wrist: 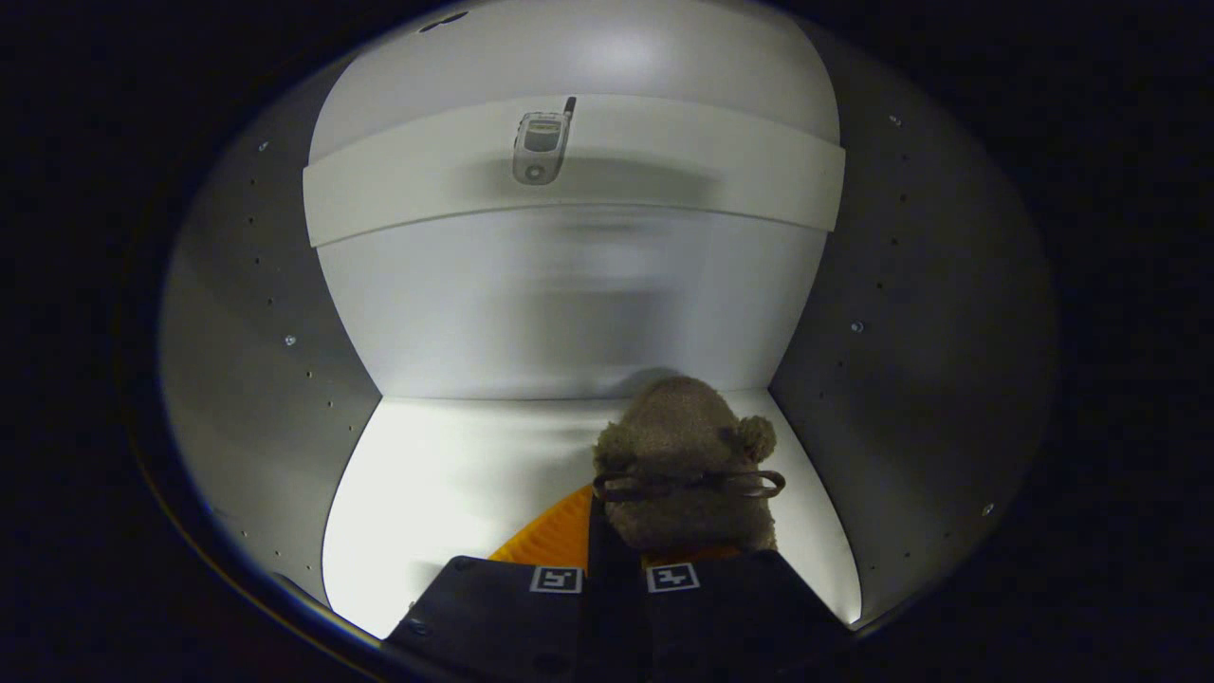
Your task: Open the shoe cabinet door, grab the shoes and put them into the shoe cabinet, then close the shoe cabinet door.
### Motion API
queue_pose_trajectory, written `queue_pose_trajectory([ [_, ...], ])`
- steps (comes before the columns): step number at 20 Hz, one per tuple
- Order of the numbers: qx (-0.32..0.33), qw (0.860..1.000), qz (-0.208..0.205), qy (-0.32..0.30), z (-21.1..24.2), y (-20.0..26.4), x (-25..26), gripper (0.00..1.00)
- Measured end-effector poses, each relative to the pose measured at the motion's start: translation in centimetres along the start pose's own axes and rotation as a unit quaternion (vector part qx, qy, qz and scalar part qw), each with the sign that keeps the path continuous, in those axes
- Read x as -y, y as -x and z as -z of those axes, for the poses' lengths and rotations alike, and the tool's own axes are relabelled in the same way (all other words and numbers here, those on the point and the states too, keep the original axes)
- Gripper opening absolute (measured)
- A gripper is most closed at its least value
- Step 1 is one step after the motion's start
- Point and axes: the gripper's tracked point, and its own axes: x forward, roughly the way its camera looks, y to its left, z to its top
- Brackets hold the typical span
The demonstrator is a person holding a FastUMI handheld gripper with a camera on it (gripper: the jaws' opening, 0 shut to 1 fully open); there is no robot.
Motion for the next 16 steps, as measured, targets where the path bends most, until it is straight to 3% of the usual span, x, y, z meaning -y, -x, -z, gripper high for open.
queue_pose_trajectory([
  [1,-0.011,1.0,0.008,0.004,0.6,0.1,0.3,0.1],
  [3,-0.013,1.0,0.017,0.018,1.2,1.5,0.5,0.36],
  [6,0.007,1.0,0.012,-0.001,1.0,3.5,0.5,0.36],
  [8,0.026,1.0,0.011,-0.013,0.8,5.8,0.6,0.49],
  [12,0.094,0.995,0.008,-0.037,0.3,13.3,0.5,0.72],
  [15,0.146,0.988,0.007,-0.039,0.5,20.3,0.6,0.99],
  [16,0.164,0.986,0.006,-0.037,0.7,22.8,0.5,0.99],
])
